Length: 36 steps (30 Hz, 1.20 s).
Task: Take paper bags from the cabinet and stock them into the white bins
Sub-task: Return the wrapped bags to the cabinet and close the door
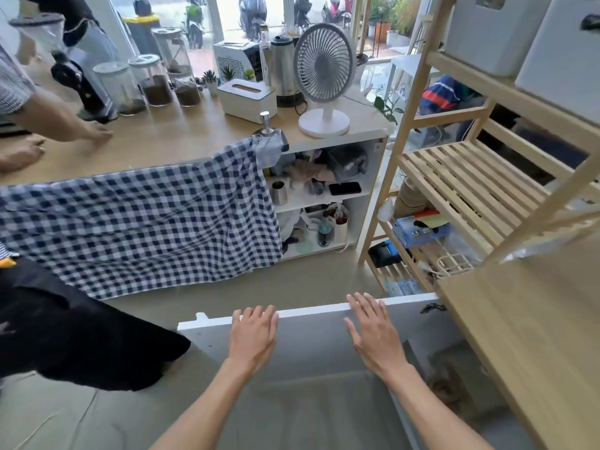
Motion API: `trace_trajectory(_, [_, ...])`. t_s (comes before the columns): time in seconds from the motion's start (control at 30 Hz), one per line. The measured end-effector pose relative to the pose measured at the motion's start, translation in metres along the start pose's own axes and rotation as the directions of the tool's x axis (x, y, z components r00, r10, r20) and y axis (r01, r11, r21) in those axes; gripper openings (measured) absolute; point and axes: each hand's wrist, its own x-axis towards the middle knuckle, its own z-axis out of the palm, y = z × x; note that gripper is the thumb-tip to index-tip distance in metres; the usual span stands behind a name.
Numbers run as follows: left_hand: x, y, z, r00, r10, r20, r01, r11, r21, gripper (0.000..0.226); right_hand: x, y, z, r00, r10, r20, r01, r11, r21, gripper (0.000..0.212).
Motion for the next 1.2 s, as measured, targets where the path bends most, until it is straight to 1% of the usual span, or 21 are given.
trace_trajectory(0.07, [-0.003,0.0,-0.005,0.998,0.018,0.067,-0.019,1.0,0.018,0.05,-0.003,0.0,-0.003,1.0,0.013,0.009,-0.013,0.999,0.038,0.068])
trace_trajectory(0.17, [-0.01,-0.003,-0.013,0.978,0.052,0.202,-0.044,0.998,-0.046,0.037,-0.011,-0.005,-0.011,0.999,0.036,0.023,-0.038,0.996,0.084,0.077])
trace_trajectory(0.27, [-0.013,-0.004,-0.028,0.899,0.093,0.427,-0.031,0.988,-0.149,0.035,-0.022,-0.013,-0.016,0.996,0.073,0.055,-0.078,0.993,0.094,0.071])
trace_trajectory(0.4, [-0.01,-0.006,-0.052,0.695,0.226,0.682,-0.08,0.968,-0.239,0.045,-0.043,-0.039,-0.02,0.981,0.175,0.078,-0.184,0.975,0.127,0.054])
trace_trajectory(0.43, [-0.01,-0.005,-0.056,0.635,0.227,0.738,-0.033,0.963,-0.268,0.046,-0.049,-0.048,-0.019,0.974,0.21,0.084,-0.22,0.964,0.147,0.054])
trace_trajectory(0.5, [-0.012,-0.003,-0.055,0.482,0.243,0.842,0.119,0.934,-0.338,0.045,-0.062,-0.067,-0.011,0.955,0.282,0.089,-0.294,0.936,0.195,0.057])
trace_trajectory(0.53, [-0.014,-0.001,-0.05,0.406,0.267,0.874,0.16,0.921,-0.356,0.043,-0.068,-0.076,-0.007,0.944,0.318,0.088,-0.33,0.918,0.218,0.059])
trace_trajectory(0.6, [-0.017,0.003,-0.04,0.279,0.3,0.912,0.156,0.923,-0.352,0.044,-0.079,-0.091,0.0,0.915,0.393,0.087,-0.402,0.879,0.256,0.065])
trace_trajectory(0.63, [-0.017,0.005,-0.035,0.247,0.306,0.919,0.12,0.932,-0.343,0.049,-0.086,-0.098,0.002,0.899,0.429,0.09,-0.437,0.859,0.267,0.07])
trace_trajectory(0.67, [-0.016,0.01,-0.032,0.245,0.319,0.915,0.096,0.932,-0.351,0.057,-0.092,-0.105,0.005,0.884,0.459,0.089,-0.465,0.844,0.269,0.075])
trace_trajectory(0.7, [-0.013,0.015,-0.031,0.284,0.347,0.894,0.021,0.93,-0.368,0.062,-0.1,-0.112,0.008,0.873,0.481,0.083,-0.485,0.835,0.259,0.08])
trace_trajectory(0.73, [-0.01,0.023,-0.029,0.354,0.405,0.843,-0.089,0.912,-0.401,0.059,-0.107,-0.118,0.011,0.863,0.5,0.075,-0.502,0.83,0.243,0.084])
trace_trajectory(0.77, [-0.008,0.034,-0.029,0.442,0.487,0.753,-0.252,0.873,-0.417,0.052,-0.116,-0.125,0.014,0.851,0.521,0.064,-0.521,0.822,0.231,0.087])
trace_trajectory(0.8, [-0.006,0.045,-0.028,0.504,0.584,0.636,-0.422,0.809,-0.409,0.048,-0.125,-0.131,0.018,0.84,0.54,0.055,-0.538,0.812,0.226,0.089])
trace_trajectory(0.83, [-0.005,0.059,-0.028,0.517,0.686,0.513,-0.567,0.723,-0.395,0.049,-0.134,-0.136,0.021,0.828,0.559,0.051,-0.554,0.801,0.227,0.089])
trace_trajectory(0.87, [-0.006,0.072,-0.028,0.485,0.769,0.416,-0.675,0.632,-0.38,0.055,-0.144,-0.141,0.025,0.818,0.574,0.043,-0.566,0.789,0.239,0.089])
trace_trajectory(0.9, [-0.008,0.086,-0.028,0.426,0.837,0.344,-0.766,0.536,-0.356,0.06,-0.155,-0.145,0.028,0.813,0.582,0.019,-0.568,0.784,0.25,0.088])
trace_trajectory(0.97, [-0.014,0.11,-0.025,0.277,0.921,0.274,-0.895,0.351,-0.275,0.066,-0.178,-0.149,0.032,0.816,0.578,-0.007,-0.56,0.794,0.238,0.091])
trace_trajectory(1.1, [-0.032,0.139,-0.005,0.03,0.977,0.209,-0.998,0.041,-0.049,0.067,-0.219,-0.141,0.036,0.814,0.58,-0.045,-0.575,0.814,0.085,0.091])
trace_trajectory(1.13, [-0.036,0.145,-0.001,0.003,0.978,0.209,-1.0,0.007,-0.021,0.063,-0.226,-0.137,0.036,0.807,0.589,-0.041,-0.585,0.808,0.07,0.089])
trace_trajectory(1.2, [-0.042,0.156,0.004,0.031,0.96,0.277,-0.996,0.053,-0.072,0.06,-0.239,-0.128,0.03,0.786,0.617,-0.032,-0.617,0.787,0.015,0.078])
